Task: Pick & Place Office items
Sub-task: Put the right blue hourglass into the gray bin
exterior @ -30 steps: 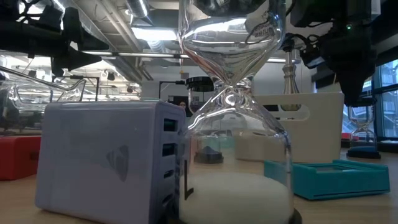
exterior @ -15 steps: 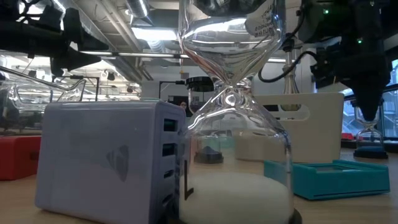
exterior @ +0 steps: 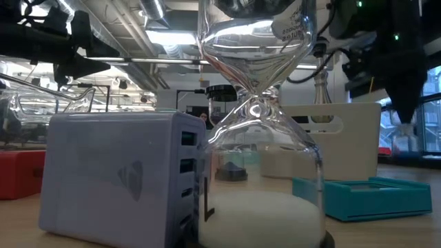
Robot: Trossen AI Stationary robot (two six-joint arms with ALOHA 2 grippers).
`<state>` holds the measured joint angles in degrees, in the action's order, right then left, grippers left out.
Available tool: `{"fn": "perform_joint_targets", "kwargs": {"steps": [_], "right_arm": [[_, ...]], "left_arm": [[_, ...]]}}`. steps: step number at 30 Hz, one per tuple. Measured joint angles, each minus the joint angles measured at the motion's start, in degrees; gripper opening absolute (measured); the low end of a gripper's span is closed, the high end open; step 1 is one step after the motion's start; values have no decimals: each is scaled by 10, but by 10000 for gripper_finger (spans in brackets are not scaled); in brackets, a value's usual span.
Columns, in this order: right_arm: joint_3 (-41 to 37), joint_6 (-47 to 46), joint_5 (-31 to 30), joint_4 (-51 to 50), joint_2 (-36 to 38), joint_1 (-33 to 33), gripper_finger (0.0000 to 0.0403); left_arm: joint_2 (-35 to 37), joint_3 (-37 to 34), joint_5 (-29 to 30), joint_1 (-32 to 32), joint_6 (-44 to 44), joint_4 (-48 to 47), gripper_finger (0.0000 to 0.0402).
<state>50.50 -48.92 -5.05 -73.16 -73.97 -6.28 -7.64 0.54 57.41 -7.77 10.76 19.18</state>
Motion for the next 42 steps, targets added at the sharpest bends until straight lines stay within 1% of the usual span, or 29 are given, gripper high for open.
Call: {"fn": "perform_joint_targets", "kwargs": {"steps": [4, 7, 10, 14, 18, 22, 25, 30, 38, 42], "right_arm": [[78, -1, -54, -69, 0, 0, 208], [136, 1, -85, -66, 0, 0, 208], [177, 4, -100, -52, -4, 1, 209], [214, 34, -98, -46, -33, 4, 210], [239, 89, -77, -28, -91, 5, 211], [273, 157, -52, -33, -160, 4, 211], [300, 190, -53, -47, -192, 4, 211], [321, 221, -61, -19, -212, 9, 212], [319, 273, -70, 39, -262, 16, 212], [319, 298, -69, 45, -287, 16, 212]], "left_arm": [[0, 0, 0, 0, 0, 0, 251], [0, 0, 0, 0, 0, 0, 251], [0, 0, 0, 0, 0, 0, 251], [0, 0, 0, 0, 0, -3, 251], [0, 0, 0, 0, 6, -5, 251], [0, 0, 0, 0, 6, -7, 251], [0, 0, 0, 0, 6, -12, 251], [0, 0, 0, 0, 6, -17, 251], [0, 0, -4, 0, 20, -18, 251], [0, 0, -4, 0, 20, -19, 251]]}}
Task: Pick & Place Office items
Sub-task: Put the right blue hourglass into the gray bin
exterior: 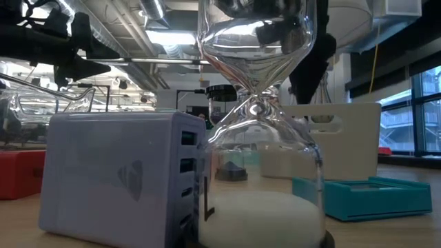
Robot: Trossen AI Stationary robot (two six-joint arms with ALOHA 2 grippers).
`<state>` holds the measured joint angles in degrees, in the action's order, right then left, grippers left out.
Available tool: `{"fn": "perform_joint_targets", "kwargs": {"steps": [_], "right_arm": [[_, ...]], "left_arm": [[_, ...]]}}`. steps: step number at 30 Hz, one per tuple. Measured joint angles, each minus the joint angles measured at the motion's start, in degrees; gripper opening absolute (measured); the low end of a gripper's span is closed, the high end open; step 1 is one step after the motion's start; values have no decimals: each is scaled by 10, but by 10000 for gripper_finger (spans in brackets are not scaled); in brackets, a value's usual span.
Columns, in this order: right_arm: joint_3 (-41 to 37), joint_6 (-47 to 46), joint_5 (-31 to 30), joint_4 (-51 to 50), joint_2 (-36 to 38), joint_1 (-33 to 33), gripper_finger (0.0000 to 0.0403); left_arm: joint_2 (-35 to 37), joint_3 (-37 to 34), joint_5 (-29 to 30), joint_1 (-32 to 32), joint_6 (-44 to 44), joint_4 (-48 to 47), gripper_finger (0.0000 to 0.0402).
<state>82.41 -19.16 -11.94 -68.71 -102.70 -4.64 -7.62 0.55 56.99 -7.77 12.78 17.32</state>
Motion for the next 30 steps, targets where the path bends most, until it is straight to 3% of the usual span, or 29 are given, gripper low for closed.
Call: {"fn": "perform_joint_targets", "kwargs": {"steps": [20, 30], "right_arm": [[-1, 47, 25, 45, -39, 6, 215], [0, 68, 23, 42, -39, 6, 268]], "left_arm": [[0, 0, 0, 0, 0, -9, 251], [0, 0, 0, 0, 0, -9, 251]]}}
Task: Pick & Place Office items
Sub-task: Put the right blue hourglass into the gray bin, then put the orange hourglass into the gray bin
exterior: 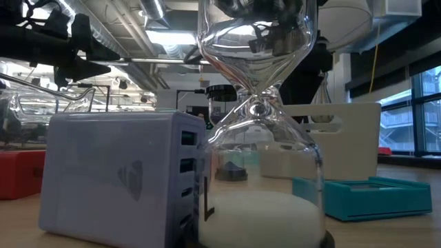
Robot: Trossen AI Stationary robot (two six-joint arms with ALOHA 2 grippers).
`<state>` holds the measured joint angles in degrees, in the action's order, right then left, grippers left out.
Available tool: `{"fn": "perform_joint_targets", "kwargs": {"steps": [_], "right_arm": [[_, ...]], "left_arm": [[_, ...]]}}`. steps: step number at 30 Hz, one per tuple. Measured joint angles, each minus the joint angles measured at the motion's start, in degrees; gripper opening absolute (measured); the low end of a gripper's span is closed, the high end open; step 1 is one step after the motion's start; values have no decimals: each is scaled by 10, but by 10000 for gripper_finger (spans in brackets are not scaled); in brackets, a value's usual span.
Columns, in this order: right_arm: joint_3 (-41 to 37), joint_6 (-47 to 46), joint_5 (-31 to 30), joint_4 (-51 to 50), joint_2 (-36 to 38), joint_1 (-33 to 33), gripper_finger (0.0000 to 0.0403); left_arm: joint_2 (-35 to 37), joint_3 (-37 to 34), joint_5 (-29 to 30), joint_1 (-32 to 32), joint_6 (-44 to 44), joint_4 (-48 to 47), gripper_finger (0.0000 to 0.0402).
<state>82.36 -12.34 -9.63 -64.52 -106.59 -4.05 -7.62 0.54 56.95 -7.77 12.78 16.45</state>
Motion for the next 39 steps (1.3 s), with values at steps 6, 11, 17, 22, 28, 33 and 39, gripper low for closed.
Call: {"fn": "perform_joint_targets", "kwargs": {"steps": [6, 11, 17, 22, 28, 33, 39], "right_arm": [[53, -5, -39, -99, 0, -1, 279], [108, -35, -75, -206, 16, -11, 271], [80, -63, -75, -238, 82, -38, 260], [21, -109, -75, -234, 160, -67, 256], [-65, -201, -47, -222, 252, -100, 256], [-134, -279, -38, -165, 304, -108, 259], [-178, -331, 13, -144, 317, -108, 294]], "left_arm": [[0, 0, 1, 0, 0, 0, 251], [0, 0, 4, 0, 0, 0, 251], [0, 0, 4, 0, -24, 0, 251], [0, 0, 4, 0, -30, 0, 251], [0, 0, 2, 0, -17, 0, 251], [0, 0, 2, 0, -15, 0, 251], [0, 0, 1, 0, -3, 0, 251]]}}
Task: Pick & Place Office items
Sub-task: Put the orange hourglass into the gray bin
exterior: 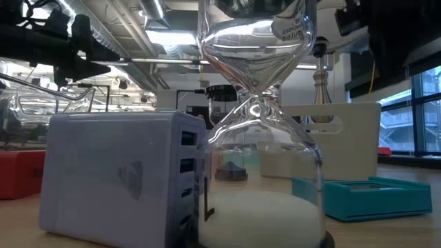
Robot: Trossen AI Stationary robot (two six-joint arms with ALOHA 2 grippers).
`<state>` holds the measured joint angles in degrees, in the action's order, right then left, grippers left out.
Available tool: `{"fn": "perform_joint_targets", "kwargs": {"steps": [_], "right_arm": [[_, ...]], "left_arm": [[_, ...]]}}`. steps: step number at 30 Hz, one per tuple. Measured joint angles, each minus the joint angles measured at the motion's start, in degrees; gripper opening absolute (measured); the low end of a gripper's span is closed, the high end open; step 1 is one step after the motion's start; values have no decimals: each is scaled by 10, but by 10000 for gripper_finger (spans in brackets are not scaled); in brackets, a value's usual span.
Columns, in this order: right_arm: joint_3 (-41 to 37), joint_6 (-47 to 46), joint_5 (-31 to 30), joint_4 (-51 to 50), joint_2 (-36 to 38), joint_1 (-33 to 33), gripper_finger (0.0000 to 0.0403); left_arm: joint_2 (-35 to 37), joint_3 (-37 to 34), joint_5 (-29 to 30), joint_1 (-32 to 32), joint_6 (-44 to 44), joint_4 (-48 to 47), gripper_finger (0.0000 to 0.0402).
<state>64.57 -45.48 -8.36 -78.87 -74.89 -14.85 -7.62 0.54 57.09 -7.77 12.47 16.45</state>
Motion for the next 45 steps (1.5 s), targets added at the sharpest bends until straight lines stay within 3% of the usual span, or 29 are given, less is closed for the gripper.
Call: {"fn": "perform_joint_targets", "kwargs": {"steps": [5, 10, 17, 24, 32, 45], "right_arm": [[-8, -95, 20, -4, 0, 0, 329], [-8, -176, 20, -12, 0, -25, 335], [-8, -298, 58, -3, 0, -103, 334], [-8, -424, 23, 2, 0, -193, 334], [-22, -456, -13, 27, 0, -223, 334], [-115, -475, 40, 140, -1, -236, 334]], "left_arm": [[0, 0, -25, 0, 47, 0, 251], [0, 0, -43, 0, 78, 0, 251], [0, 0, -72, 0, 85, 0, 251], [0, 0, -42, 0, 57, 0, 251], [0, 0, -12, 0, 43, 5, 251], [0, 0, -7, 0, 24, 29, 251]]}}
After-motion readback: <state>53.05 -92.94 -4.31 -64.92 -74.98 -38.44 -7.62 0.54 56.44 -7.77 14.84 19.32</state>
